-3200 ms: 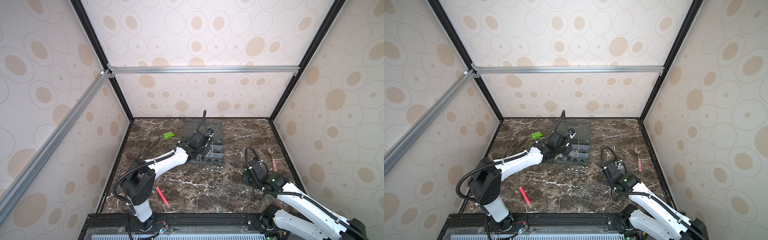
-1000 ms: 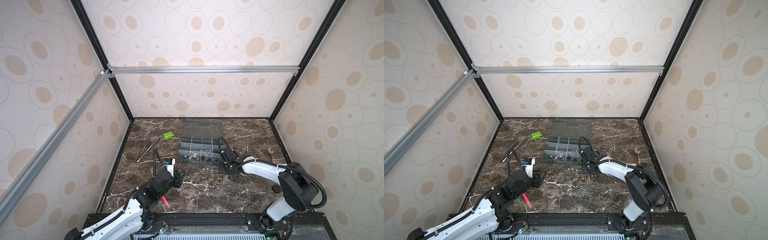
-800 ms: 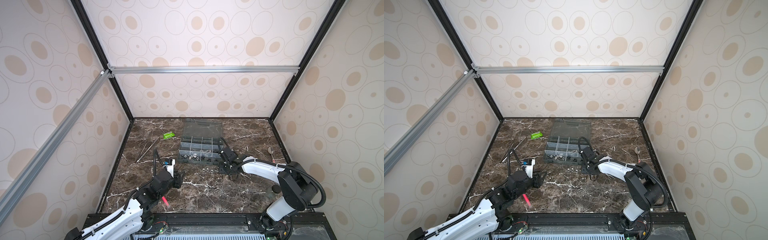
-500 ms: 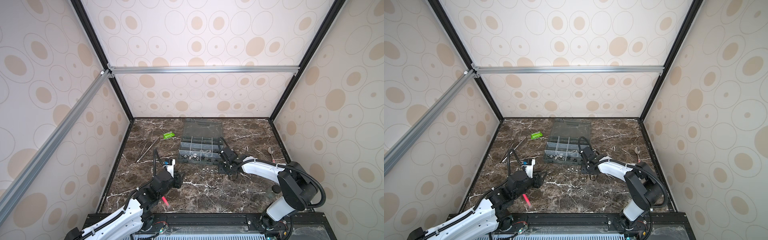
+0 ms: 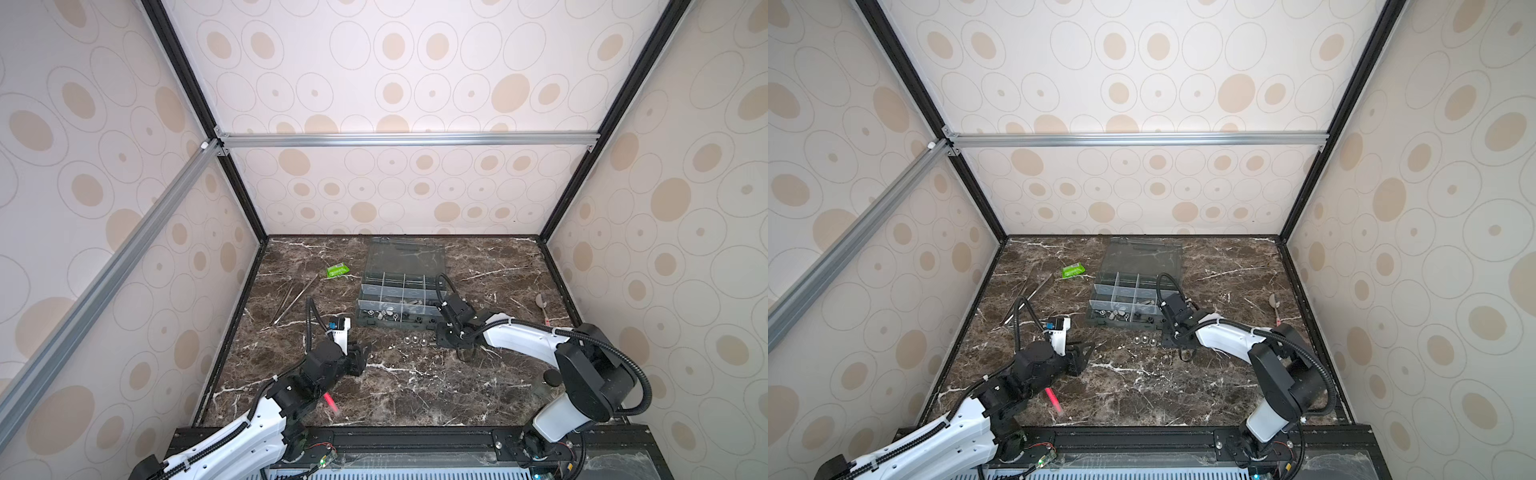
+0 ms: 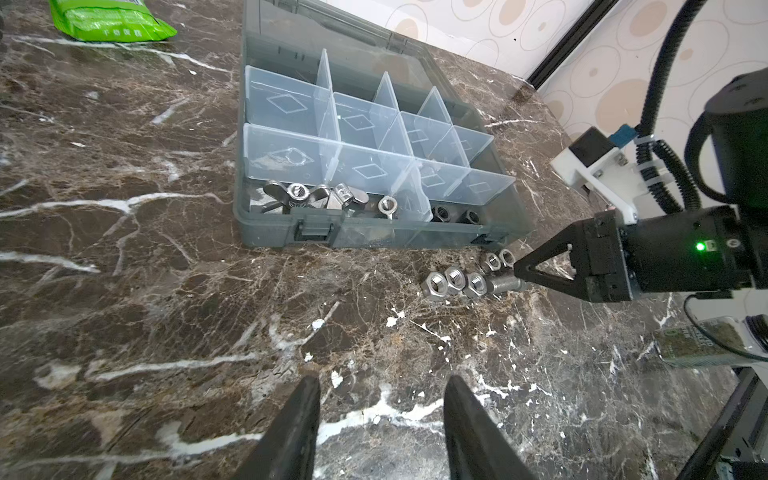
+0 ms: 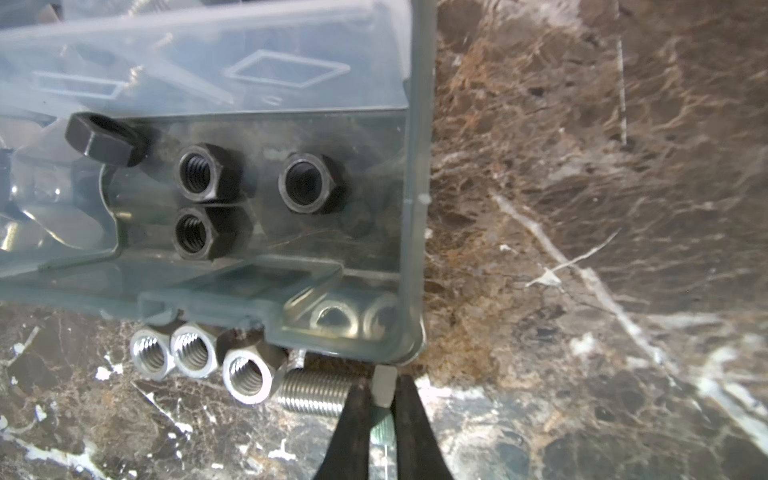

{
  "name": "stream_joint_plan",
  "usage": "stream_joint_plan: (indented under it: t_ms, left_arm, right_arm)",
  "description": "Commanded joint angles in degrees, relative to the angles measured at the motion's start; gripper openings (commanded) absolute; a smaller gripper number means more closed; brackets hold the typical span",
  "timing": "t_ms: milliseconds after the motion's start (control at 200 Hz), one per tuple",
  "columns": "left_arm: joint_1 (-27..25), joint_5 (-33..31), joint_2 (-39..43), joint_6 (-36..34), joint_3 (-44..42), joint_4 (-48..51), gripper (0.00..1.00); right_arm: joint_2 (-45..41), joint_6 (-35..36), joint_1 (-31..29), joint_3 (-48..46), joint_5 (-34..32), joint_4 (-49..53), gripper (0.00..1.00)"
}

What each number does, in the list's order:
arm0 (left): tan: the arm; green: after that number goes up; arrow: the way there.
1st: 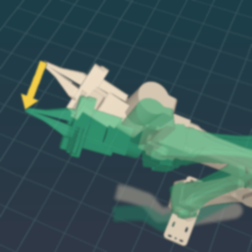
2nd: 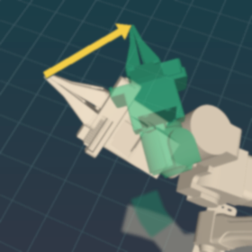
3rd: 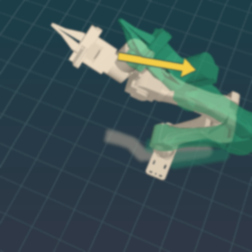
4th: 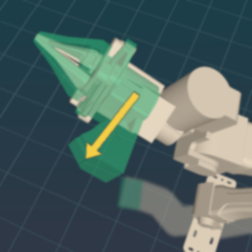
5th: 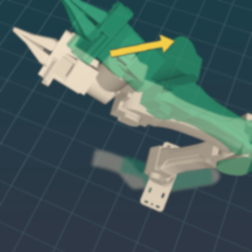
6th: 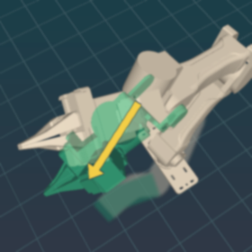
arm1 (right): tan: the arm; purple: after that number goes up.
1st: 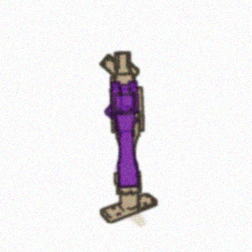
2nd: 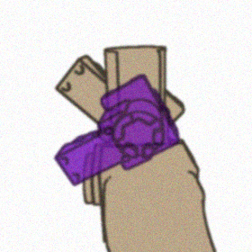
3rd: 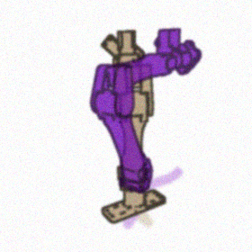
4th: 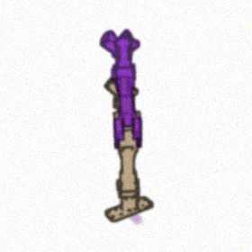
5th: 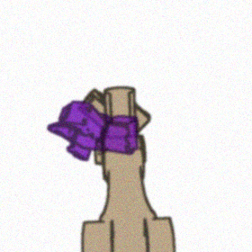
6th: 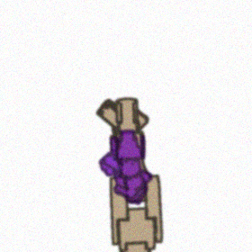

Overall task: Sort the screws and nuts into containers
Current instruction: 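Lower the right gripper onto the silver bolt beside the organizer and close, then lift the silver bolt with the right gripper into the bolt compartment and release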

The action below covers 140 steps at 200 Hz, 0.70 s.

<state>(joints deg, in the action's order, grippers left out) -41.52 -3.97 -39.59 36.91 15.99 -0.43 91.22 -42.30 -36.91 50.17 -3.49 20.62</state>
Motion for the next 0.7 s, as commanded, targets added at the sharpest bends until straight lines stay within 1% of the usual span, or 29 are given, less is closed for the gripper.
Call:
stream_joint_plan:
  t_ms: [0,235,695]
  left_arm:
    - [0.5,-0.1,-0.1,1.3,-0.1,-1.2,0.49]
    - [0.4,0.2,-0.8,1.3,0.0,-1.6,0.49]
    - [0.4,0.4,-2.1,1.7,0.4,-2.2,0.49]
  right_arm:
    - [-0.4,-0.9,-0.5,-2.0,-0.5,1.1,0.11]
    - [-2.0,-1.5,-0.5,-2.8,-0.5,1.0,0.08]
    - [-6.8,-1.0,-0.5,-1.9,-1.1,3.2,0.08]
